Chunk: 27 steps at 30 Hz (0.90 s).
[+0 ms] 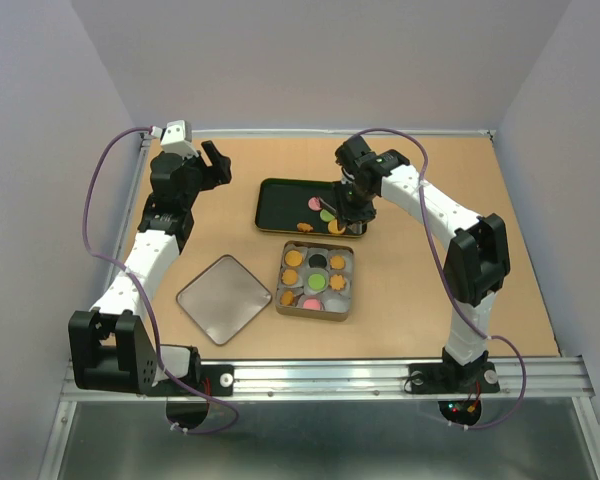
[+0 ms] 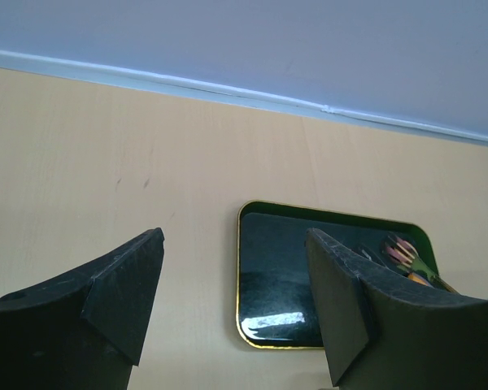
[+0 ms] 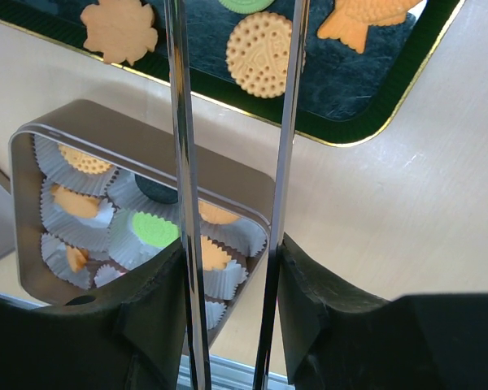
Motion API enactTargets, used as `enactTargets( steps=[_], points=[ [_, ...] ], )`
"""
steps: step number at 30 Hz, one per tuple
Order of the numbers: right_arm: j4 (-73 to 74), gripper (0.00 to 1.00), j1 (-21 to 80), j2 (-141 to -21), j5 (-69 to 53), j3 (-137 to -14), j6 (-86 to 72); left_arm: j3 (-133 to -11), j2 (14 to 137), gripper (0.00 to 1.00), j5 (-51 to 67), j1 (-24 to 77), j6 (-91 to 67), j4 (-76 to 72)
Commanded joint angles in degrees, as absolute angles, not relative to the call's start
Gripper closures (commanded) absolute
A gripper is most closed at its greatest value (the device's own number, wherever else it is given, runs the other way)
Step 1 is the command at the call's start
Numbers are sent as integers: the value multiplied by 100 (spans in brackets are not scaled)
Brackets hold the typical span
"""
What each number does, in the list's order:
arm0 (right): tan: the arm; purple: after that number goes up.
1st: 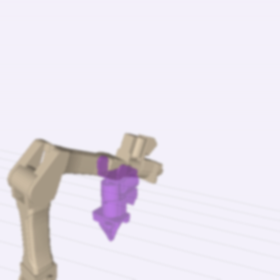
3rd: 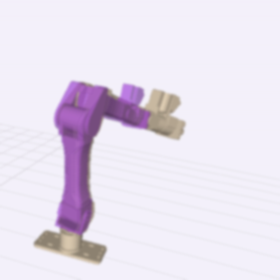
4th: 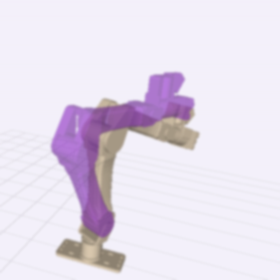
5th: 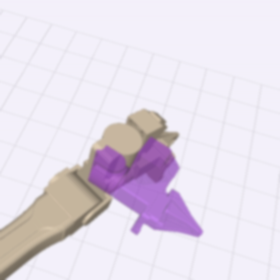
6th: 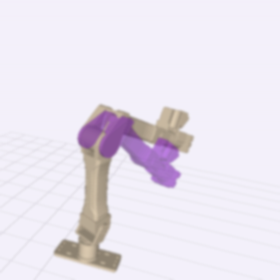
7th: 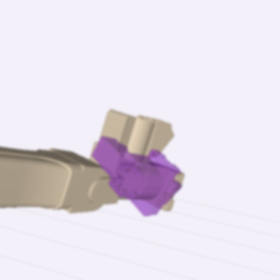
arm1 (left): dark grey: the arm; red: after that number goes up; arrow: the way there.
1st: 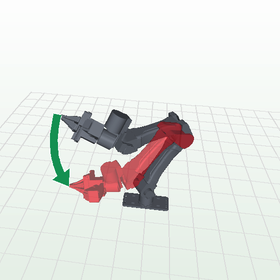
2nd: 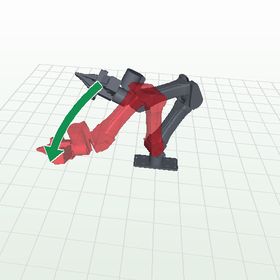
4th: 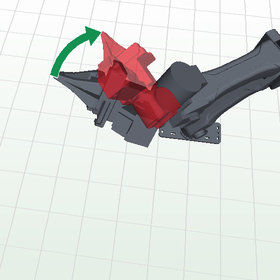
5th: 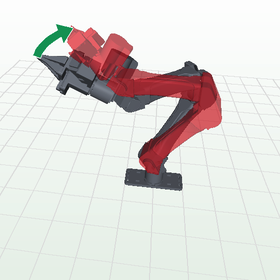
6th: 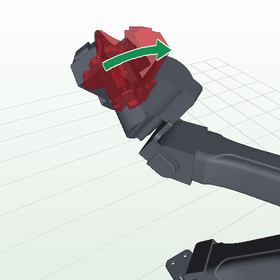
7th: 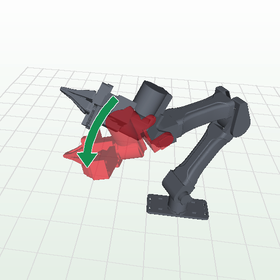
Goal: Pack the cookies
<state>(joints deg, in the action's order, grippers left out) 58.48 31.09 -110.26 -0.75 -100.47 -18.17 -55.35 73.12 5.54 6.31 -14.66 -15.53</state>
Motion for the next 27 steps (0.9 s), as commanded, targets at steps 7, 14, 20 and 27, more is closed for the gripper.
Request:
enactTargets(
  steps=[7,14,20,27],
  points=[
    [5810,53,3129,-10845,-509,-10424,-1758,-5695,7260,20,589,659,-1424,-1705],
    [5792,53,3138,-10969,-764,-10362,-1740,-5695,7269,20,589,659,-1424,-1705],
    [5766,53,3155,-10995,-826,-10371,-1758,-5704,7269,20,589,659,-1433,-1705],
    [5766,53,3234,-11118,-800,-10275,-1775,-5704,7242,20,580,668,-1424,-1696]
  ],
)
